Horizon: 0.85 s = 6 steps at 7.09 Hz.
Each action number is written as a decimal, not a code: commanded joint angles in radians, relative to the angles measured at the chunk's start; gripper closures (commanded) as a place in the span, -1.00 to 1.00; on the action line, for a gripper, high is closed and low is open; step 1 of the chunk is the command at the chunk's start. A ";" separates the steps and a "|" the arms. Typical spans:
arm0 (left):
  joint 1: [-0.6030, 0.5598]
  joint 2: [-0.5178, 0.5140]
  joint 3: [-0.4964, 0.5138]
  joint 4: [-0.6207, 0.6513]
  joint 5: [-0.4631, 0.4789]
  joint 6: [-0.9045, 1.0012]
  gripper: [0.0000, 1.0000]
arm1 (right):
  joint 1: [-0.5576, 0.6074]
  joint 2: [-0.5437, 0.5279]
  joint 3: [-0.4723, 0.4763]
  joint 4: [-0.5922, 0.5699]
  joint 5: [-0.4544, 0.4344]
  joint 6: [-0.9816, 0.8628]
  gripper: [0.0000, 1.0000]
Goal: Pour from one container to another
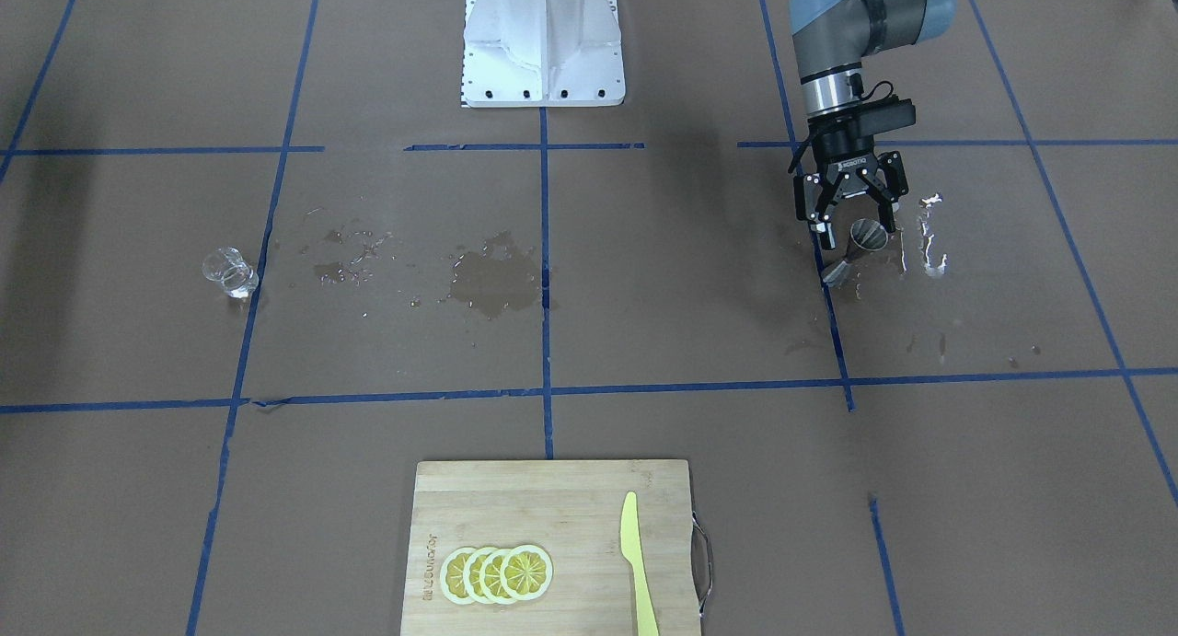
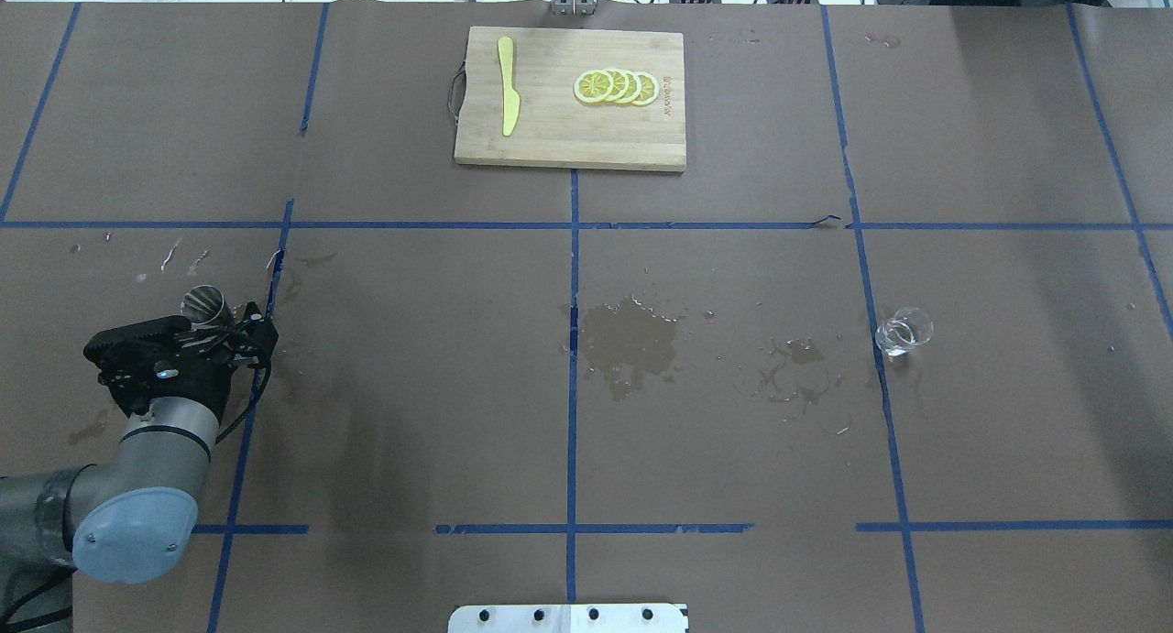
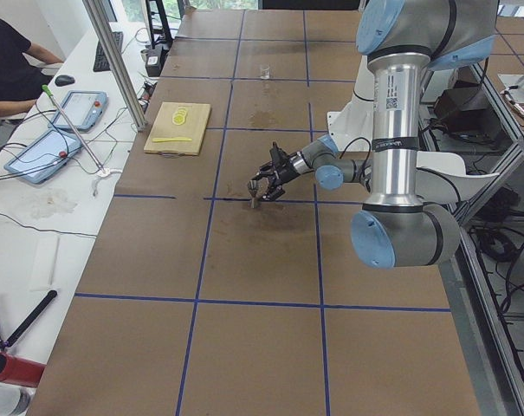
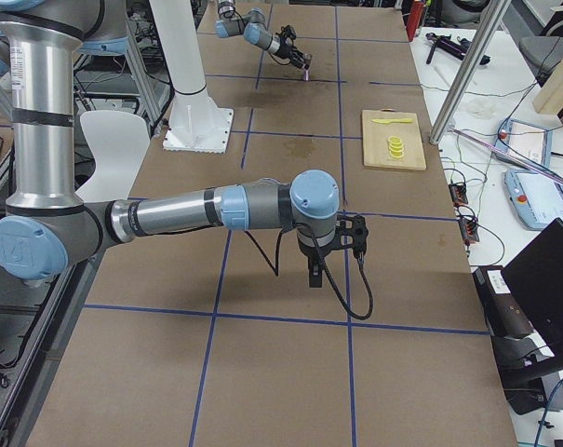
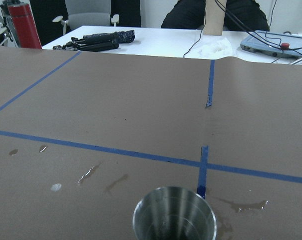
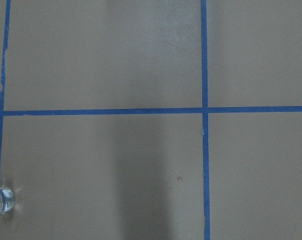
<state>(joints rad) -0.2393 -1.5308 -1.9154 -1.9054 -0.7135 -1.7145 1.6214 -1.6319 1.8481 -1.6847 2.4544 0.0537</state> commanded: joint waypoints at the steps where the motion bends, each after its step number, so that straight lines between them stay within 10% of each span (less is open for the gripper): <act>1: 0.000 -0.051 0.102 0.000 0.070 -0.058 -0.93 | 0.000 0.001 0.000 0.000 0.000 0.000 -1.00; 6: 0.000 -0.054 0.137 0.002 0.100 -0.086 -0.78 | 0.002 0.001 0.000 -0.001 0.000 0.000 -1.00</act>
<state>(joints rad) -0.2393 -1.5834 -1.7837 -1.9048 -0.6169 -1.7992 1.6228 -1.6306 1.8485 -1.6854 2.4544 0.0537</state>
